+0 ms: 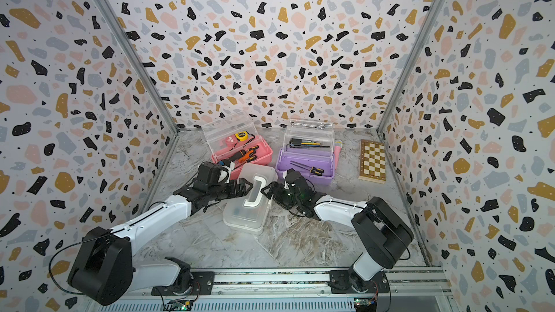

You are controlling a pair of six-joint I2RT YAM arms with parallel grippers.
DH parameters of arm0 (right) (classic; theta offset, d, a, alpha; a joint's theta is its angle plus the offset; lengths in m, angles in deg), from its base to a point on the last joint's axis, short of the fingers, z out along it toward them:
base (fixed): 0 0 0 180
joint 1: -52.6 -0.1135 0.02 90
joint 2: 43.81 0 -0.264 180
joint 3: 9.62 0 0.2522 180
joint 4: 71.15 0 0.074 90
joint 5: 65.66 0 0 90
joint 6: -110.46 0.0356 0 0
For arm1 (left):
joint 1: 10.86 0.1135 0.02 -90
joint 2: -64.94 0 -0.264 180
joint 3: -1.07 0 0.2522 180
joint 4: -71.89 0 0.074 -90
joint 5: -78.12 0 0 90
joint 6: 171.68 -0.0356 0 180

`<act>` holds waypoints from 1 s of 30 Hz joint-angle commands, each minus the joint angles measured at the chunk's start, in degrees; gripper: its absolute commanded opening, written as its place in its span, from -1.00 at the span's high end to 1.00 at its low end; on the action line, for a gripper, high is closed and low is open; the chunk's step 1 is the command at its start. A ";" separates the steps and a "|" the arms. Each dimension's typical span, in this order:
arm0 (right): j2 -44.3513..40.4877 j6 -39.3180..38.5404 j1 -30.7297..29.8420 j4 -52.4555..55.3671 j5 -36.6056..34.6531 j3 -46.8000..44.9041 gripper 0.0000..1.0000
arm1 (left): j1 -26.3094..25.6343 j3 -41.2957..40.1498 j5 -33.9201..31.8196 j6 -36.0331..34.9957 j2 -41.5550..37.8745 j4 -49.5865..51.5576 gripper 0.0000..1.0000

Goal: Close toolboxes
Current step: Fasten the toolbox latch on the toolbox, then move the toolbox to the center of the board.

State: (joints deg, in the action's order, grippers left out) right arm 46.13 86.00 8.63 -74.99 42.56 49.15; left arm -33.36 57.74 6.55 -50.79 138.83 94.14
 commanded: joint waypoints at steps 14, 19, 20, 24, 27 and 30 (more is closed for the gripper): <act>7.18 -11.99 -6.82 8.99 -0.77 11.32 -0.45 | -0.46 8.84 -18.79 -0.46 -14.97 18.63 -0.98; 13.13 -11.28 -9.84 7.16 1.01 17.53 -0.43 | -0.35 8.20 -18.72 0.10 -15.60 18.23 -0.98; 13.78 -11.01 -10.04 6.29 1.09 18.22 -0.43 | -0.35 8.36 -18.46 0.15 -15.79 18.26 -0.98; 13.18 -14.61 -9.93 8.84 -1.52 20.29 -0.47 | -0.35 9.35 -16.64 0.16 -16.08 19.37 -0.98; 10.61 -18.38 -8.77 13.20 -3.55 20.74 -0.57 | -0.35 9.57 -13.77 0.79 -16.14 19.51 -0.98; 6.82 -21.86 -6.03 16.49 -5.55 18.95 -0.90 | -0.44 9.39 -9.84 2.33 -16.17 18.54 -0.98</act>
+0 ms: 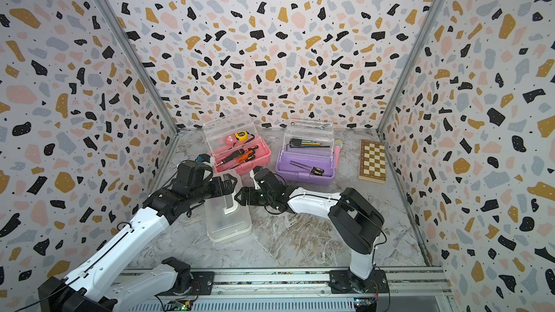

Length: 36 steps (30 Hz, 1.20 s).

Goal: Close toolboxes
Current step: Move the toolbox to the center of the board.

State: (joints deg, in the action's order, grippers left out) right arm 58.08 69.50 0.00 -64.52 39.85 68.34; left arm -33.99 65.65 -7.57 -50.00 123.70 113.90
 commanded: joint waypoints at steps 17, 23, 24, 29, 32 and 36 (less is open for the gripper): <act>-24.50 -23.24 10.53 30.60 -40.06 -1.89 -0.99 | -15.02 1.33 1.83 11.39 10.94 -15.36 -0.98; -27.70 -21.26 15.32 32.09 -37.71 -3.68 -0.99 | -22.36 1.67 -3.96 14.61 17.95 -20.51 -0.98; -28.01 -21.03 15.86 32.16 -37.34 -3.97 -0.99 | -23.00 1.50 -4.55 15.16 18.85 -20.98 -0.98; -28.85 -20.56 16.48 32.09 -36.33 -5.40 -0.99 | -23.80 -1.23 -8.93 18.02 20.46 -20.14 -0.98; -28.70 -20.56 16.48 31.68 -35.27 -5.75 -0.99 | -23.71 -3.12 -12.29 18.05 19.27 -16.52 -0.98; -28.61 -20.21 16.48 30.98 -34.08 -6.30 -0.99 | -20.66 -5.12 -14.60 17.14 17.15 -9.64 -0.98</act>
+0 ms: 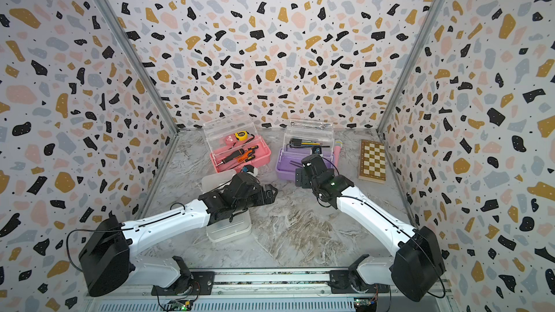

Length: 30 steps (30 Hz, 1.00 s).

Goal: Close toolboxes
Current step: Move the toolbox to the center of the board.

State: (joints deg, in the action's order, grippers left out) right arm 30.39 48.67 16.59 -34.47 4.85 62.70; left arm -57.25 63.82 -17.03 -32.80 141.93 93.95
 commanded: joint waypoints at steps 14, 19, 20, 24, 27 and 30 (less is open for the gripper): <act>-0.75 0.70 -0.11 -1.30 4.79 -1.15 -0.93 | 14.75 -8.12 -6.88 -7.88 -8.95 13.77 -0.98; 0.16 2.58 -0.64 -6.86 21.88 -2.44 -0.36 | 14.68 -3.68 -7.24 -9.92 -8.62 15.53 -0.98; 0.51 3.44 -1.49 -8.64 24.30 -3.23 -0.35 | 14.79 -2.63 -7.57 -10.61 -8.48 16.12 -0.98; 3.00 6.68 -9.12 -15.28 26.90 -5.70 -0.38 | 15.56 1.84 -9.47 -12.66 -8.59 19.24 -0.98; 6.34 9.44 -13.71 -20.08 29.71 -6.34 -0.47 | 18.90 3.96 -7.34 -14.12 -9.35 19.39 -0.97; 9.15 10.63 -17.62 -25.66 30.34 -5.99 -0.50 | 22.89 6.71 -4.55 -15.19 -9.87 20.39 -0.97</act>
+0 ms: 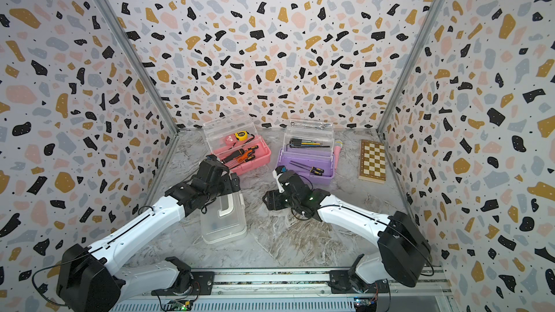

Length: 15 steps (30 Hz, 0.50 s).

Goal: Close toolboxes
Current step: Move the toolbox to the center of the board.

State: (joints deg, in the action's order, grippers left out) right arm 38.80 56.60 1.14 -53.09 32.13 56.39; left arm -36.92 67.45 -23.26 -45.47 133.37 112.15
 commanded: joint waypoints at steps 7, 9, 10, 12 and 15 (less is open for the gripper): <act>9.35 3.93 -6.43 -12.13 6.41 6.42 -0.48 | 9.42 5.56 8.81 -2.57 -5.01 1.98 -0.98; 12.04 4.41 -6.86 -12.76 6.65 8.60 -0.44 | 10.62 5.87 10.25 -2.56 -5.85 2.29 -0.98; 13.58 4.61 -6.90 -13.11 7.23 9.82 -0.42 | 11.11 6.07 10.64 -2.76 -6.25 2.64 -0.98; 16.38 5.00 -6.99 -13.35 8.04 12.25 -0.35 | 11.94 6.26 11.55 -3.04 -6.87 3.19 -0.98; 20.65 5.44 -7.12 -13.87 9.08 16.04 -0.17 | 13.70 6.27 14.17 -3.11 -7.58 3.29 -0.98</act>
State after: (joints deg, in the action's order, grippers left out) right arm 57.60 61.22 -5.55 -65.61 39.41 69.06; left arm -24.38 72.12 -12.83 -47.64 126.72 115.15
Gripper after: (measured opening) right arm 0.597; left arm 0.988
